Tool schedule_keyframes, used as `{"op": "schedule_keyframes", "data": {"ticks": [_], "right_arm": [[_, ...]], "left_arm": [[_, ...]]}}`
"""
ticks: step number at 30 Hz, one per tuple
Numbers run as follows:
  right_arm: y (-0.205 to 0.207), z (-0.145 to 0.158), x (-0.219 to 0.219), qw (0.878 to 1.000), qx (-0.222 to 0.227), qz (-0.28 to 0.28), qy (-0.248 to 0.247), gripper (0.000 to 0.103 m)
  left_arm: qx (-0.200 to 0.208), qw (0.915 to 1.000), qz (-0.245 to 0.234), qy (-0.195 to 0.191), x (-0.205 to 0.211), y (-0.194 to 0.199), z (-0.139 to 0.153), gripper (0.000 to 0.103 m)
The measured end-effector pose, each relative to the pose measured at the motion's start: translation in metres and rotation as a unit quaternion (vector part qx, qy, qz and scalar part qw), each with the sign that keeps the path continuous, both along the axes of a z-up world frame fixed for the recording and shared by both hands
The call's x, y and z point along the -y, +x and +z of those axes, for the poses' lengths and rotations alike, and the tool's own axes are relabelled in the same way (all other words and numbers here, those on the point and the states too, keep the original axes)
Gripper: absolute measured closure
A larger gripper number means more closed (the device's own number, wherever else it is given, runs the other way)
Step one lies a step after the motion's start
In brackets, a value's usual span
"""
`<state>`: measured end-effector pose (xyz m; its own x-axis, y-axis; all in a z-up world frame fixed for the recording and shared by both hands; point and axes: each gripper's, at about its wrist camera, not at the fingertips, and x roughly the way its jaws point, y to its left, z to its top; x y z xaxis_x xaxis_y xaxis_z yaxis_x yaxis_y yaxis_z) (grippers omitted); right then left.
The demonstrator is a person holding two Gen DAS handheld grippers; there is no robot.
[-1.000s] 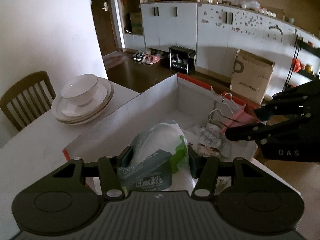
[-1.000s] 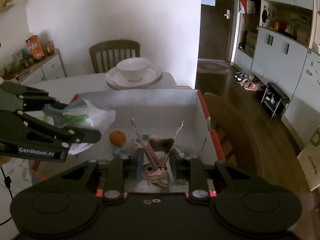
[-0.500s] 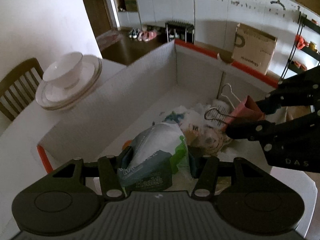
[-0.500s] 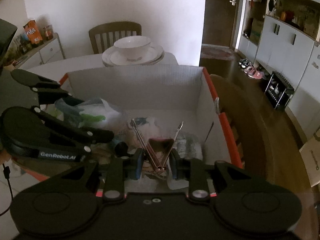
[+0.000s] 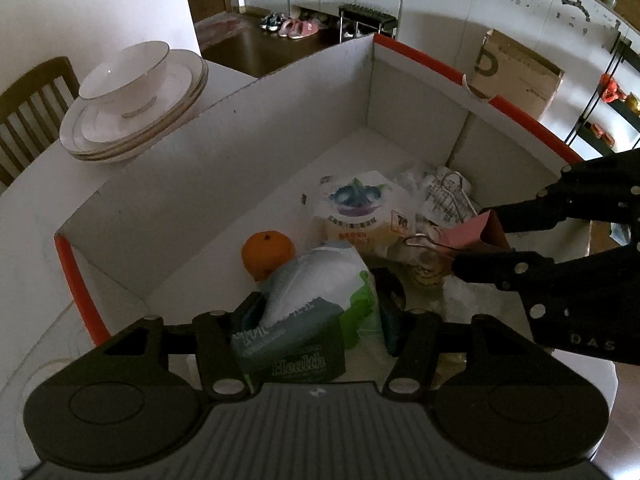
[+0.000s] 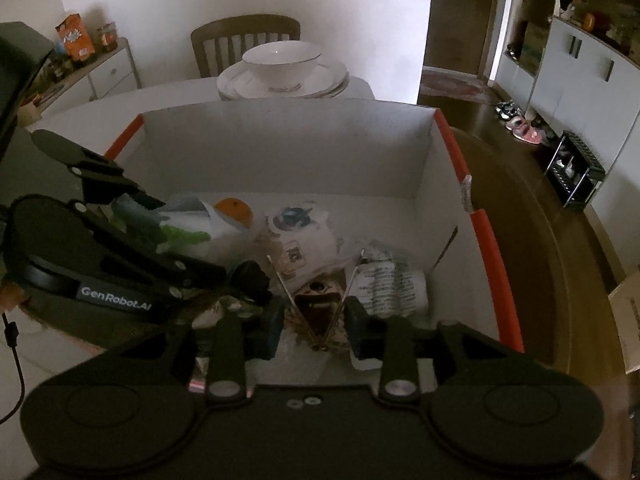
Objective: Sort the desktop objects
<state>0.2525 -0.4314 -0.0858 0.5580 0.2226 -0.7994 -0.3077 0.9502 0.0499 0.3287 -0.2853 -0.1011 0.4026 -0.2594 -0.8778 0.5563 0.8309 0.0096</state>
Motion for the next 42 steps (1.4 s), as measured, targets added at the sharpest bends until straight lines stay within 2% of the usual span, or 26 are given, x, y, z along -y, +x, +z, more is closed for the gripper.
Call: {"op": "schedule_keyframes", "data": {"ticks": [3,8,11,18,22,25,30,32,34,42], "right_arm": [[0.001,-0.001,0.003,1.0,-0.012,-0.005,0.008,0.066],[0.0,0.002,0.008,1.0,-0.011,-0.011,0.011,0.051],[-0.004,0.005,0.009,1.0,-0.006,-0.01,0.008,0.048],[-0.013,0.014,0.014,1.0,0.006,-0.012,0.014,0.04],[-0.019,0.021,0.014,1.0,0.015,-0.008,0.018,0.037],[-0.023,0.023,0.014,0.999,0.019,-0.01,0.025,0.036],[-0.027,0.03,0.015,0.999,0.027,-0.021,0.038,0.033],[-0.03,0.033,0.016,0.998,0.031,-0.024,0.043,0.032],[-0.033,0.036,0.016,0.998,0.034,-0.027,0.048,0.028],[-0.048,0.048,0.016,0.996,0.057,-0.031,0.067,0.019]], "left_arm": [[-0.013,0.9999,-0.003,-0.006,-0.001,0.003,-0.002,0.039],[-0.009,0.9999,-0.006,-0.005,-0.001,0.001,-0.001,0.035],[-0.006,0.9999,-0.006,-0.009,-0.001,-0.001,0.001,0.029],[0.004,0.9997,-0.002,-0.025,-0.006,-0.011,0.01,0.028],[0.023,0.9995,-0.006,-0.021,-0.007,-0.018,0.017,0.028],[0.035,0.9992,-0.011,-0.015,-0.007,-0.019,0.021,0.018],[0.04,0.9985,-0.006,-0.037,-0.013,-0.022,0.027,0.017],[0.044,0.9981,-0.005,-0.043,-0.015,-0.024,0.029,0.011],[0.048,0.9976,-0.005,-0.05,-0.017,-0.027,0.032,0.0],[0.063,0.9951,0.004,-0.076,-0.029,-0.043,0.045,0.0]]}}
